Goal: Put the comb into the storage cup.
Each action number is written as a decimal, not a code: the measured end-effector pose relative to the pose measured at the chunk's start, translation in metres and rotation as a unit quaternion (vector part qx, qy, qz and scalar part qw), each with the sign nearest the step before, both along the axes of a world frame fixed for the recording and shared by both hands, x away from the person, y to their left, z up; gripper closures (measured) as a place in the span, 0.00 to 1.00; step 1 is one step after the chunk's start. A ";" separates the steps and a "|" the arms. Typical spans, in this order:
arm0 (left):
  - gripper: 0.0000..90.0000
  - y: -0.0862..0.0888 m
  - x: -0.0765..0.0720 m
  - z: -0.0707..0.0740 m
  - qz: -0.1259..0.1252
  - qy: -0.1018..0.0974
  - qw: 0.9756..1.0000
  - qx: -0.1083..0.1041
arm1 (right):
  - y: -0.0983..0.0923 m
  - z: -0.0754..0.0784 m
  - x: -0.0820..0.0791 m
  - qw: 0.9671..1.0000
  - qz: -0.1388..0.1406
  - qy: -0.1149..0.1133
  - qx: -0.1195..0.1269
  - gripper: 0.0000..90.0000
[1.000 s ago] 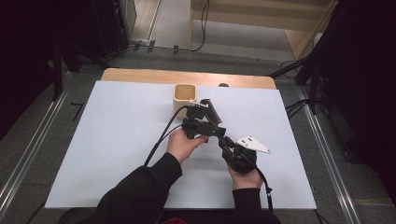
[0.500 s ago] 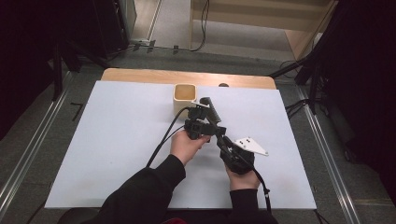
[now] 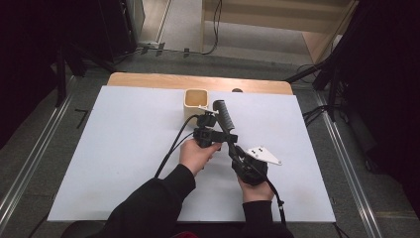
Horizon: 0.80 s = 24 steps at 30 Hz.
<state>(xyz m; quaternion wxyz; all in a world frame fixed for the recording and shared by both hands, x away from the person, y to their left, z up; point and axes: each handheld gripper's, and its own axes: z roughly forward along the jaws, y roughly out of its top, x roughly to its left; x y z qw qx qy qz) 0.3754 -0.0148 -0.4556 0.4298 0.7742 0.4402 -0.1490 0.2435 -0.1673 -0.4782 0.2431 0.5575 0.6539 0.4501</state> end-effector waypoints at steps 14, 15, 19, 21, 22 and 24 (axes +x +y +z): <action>0.73 0.005 0.003 0.001 -0.013 0.016 1.000 -0.022 | 0.001 -0.003 0.004 1.000 0.012 0.012 -0.002 0.78; 0.74 0.005 0.002 0.001 -0.013 0.014 1.000 -0.021 | 0.001 -0.003 0.004 1.000 0.011 0.011 -0.003 0.78; 0.75 0.005 0.002 0.002 -0.012 0.013 1.000 -0.026 | 0.001 -0.003 0.005 1.000 0.012 0.012 -0.002 0.78; 0.76 0.004 0.001 0.002 -0.011 0.011 0.999 -0.028 | 0.001 -0.003 0.005 1.000 0.009 0.014 -0.002 0.78; 0.77 0.004 0.001 0.002 -0.011 0.011 0.999 -0.030 | 0.001 -0.003 0.005 1.000 0.008 0.015 -0.003 0.78; 0.78 0.004 0.001 0.002 -0.011 0.011 0.999 -0.031 | 0.001 -0.003 0.005 1.000 0.007 0.015 -0.002 0.78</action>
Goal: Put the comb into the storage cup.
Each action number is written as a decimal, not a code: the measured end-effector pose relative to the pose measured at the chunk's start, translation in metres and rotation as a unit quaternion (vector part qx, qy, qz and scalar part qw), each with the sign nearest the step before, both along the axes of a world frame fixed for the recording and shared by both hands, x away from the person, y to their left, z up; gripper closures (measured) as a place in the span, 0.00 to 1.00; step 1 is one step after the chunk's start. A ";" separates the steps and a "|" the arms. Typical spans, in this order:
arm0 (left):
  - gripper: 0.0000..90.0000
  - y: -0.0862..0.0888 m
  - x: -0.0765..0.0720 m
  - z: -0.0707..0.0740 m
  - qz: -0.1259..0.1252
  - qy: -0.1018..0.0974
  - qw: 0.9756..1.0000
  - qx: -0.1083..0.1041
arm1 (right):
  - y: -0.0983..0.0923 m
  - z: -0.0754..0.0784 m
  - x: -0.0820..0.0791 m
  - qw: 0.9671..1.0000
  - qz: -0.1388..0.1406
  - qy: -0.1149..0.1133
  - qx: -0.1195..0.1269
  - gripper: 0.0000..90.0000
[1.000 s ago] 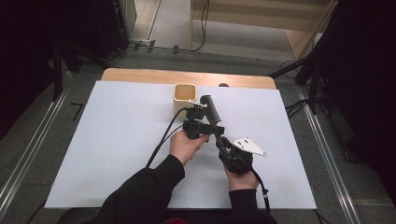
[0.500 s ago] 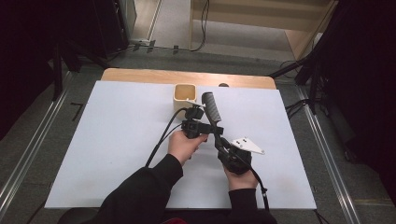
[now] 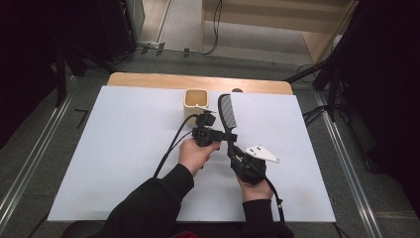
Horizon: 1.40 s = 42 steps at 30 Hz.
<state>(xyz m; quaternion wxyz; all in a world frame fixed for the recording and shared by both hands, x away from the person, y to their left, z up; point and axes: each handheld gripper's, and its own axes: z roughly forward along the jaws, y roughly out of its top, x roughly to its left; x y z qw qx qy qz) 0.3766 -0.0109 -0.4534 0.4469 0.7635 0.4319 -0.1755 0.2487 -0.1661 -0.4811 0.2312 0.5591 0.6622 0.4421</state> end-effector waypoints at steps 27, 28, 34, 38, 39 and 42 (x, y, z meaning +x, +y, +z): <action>0.81 0.007 0.002 0.002 -0.007 -0.010 1.000 0.004 | -0.008 0.003 0.004 0.999 0.044 -0.003 0.007 0.52; 0.81 0.009 0.003 0.004 -0.005 -0.016 1.000 0.010 | -0.008 0.003 0.005 0.999 0.049 -0.003 0.008 0.49; 0.81 0.015 0.005 0.007 0.001 -0.029 0.999 0.024 | -0.008 0.004 0.005 0.998 0.058 -0.011 0.004 0.47; 0.81 0.019 0.006 0.009 0.003 -0.037 0.999 0.034 | -0.008 0.005 0.006 0.998 0.068 -0.014 -0.005 0.43; 0.81 0.020 0.005 0.009 0.005 -0.039 0.999 0.037 | -0.008 0.005 0.006 0.998 0.068 -0.014 -0.005 0.43; 0.81 0.023 0.006 0.012 0.007 -0.043 0.998 0.038 | -0.007 0.004 0.008 0.997 0.081 -0.011 -0.013 0.38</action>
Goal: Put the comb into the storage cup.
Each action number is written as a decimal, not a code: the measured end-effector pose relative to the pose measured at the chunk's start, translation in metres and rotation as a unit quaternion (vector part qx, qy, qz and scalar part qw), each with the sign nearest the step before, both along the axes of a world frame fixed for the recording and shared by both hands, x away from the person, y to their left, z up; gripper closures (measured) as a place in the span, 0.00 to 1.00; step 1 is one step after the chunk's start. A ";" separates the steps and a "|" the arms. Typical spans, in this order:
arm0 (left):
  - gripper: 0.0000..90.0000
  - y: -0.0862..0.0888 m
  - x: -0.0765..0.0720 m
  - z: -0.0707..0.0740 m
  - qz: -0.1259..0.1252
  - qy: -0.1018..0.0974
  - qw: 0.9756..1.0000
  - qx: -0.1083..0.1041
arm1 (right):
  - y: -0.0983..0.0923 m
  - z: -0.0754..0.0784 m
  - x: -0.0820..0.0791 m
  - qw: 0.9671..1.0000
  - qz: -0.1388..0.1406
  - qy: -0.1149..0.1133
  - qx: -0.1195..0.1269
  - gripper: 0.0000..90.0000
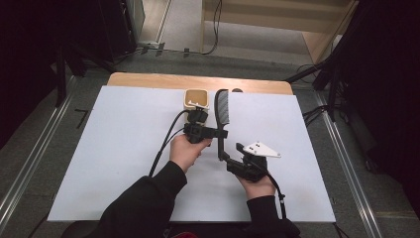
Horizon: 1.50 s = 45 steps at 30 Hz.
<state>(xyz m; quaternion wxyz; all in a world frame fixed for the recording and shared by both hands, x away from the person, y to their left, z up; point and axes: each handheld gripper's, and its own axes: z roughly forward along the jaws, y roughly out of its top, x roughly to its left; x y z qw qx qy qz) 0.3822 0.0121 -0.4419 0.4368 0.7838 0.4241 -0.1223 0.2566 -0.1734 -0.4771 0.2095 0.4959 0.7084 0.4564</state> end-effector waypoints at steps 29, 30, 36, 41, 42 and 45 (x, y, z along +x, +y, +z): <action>0.80 0.019 0.004 0.008 -0.004 -0.013 1.000 0.007 | -0.017 -0.004 0.006 0.999 0.041 0.009 -0.029 0.21; 0.80 0.020 0.004 0.008 -0.005 -0.013 1.000 0.005 | -0.018 -0.004 0.006 0.999 0.041 0.009 -0.028 0.21; 0.80 0.024 0.005 0.010 -0.002 -0.015 1.000 0.002 | -0.023 -0.004 0.006 0.998 0.054 0.007 -0.038 0.21; 0.80 0.027 0.006 0.012 -0.003 -0.015 1.000 0.000 | -0.027 -0.004 0.004 0.997 0.063 0.008 -0.044 0.21; 0.80 0.027 0.006 0.012 -0.002 -0.015 1.000 0.000 | -0.028 -0.004 0.003 0.997 0.065 0.007 -0.047 0.21; 0.80 0.028 0.007 0.013 -0.004 -0.014 1.000 -0.004 | -0.030 -0.004 0.002 0.996 0.071 0.008 -0.055 0.21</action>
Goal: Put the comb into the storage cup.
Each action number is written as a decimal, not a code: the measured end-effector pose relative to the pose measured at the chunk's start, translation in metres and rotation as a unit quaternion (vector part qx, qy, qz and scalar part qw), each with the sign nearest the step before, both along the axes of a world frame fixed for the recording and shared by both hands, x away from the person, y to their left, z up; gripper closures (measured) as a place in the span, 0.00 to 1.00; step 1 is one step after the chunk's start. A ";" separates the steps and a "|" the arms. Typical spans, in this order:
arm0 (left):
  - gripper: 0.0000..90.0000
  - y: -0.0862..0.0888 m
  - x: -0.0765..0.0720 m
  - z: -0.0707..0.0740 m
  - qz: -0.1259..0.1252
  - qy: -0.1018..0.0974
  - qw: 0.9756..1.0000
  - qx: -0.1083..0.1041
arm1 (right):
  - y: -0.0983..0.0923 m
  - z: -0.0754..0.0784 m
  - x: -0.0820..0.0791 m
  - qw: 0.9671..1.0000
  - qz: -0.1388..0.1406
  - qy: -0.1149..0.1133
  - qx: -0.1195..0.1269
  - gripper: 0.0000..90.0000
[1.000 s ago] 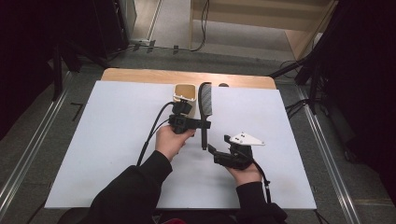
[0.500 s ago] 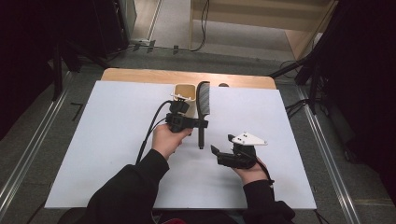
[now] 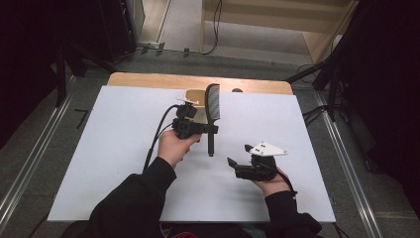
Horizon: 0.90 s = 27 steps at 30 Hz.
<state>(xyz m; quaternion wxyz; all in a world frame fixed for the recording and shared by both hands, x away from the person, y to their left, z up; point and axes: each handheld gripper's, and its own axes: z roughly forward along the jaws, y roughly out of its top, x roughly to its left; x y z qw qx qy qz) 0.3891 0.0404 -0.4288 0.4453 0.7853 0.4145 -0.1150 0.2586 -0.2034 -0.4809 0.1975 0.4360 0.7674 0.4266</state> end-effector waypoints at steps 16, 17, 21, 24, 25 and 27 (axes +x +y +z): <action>0.80 -0.001 0.003 0.014 -0.015 -0.020 1.000 -0.005 | -0.019 -0.006 -0.008 1.000 0.017 0.005 0.008 0.21; 0.80 -0.001 0.003 0.014 -0.015 -0.020 1.000 -0.005 | -0.019 -0.006 -0.008 1.000 0.017 0.005 0.008 0.21; 0.80 -0.002 0.007 0.019 -0.024 -0.027 0.999 0.002 | -0.022 -0.007 -0.013 1.000 0.019 0.008 0.006 0.21; 0.80 -0.002 0.010 0.023 -0.026 -0.032 0.999 0.004 | -0.024 -0.007 -0.014 1.000 0.021 0.007 0.005 0.21; 0.80 -0.002 0.010 0.023 -0.026 -0.032 0.999 0.004 | -0.025 -0.007 -0.015 1.000 0.020 0.007 0.006 0.21; 0.80 -0.001 0.013 0.027 -0.025 -0.033 0.999 0.004 | -0.026 -0.007 -0.015 1.000 0.021 0.008 0.005 0.21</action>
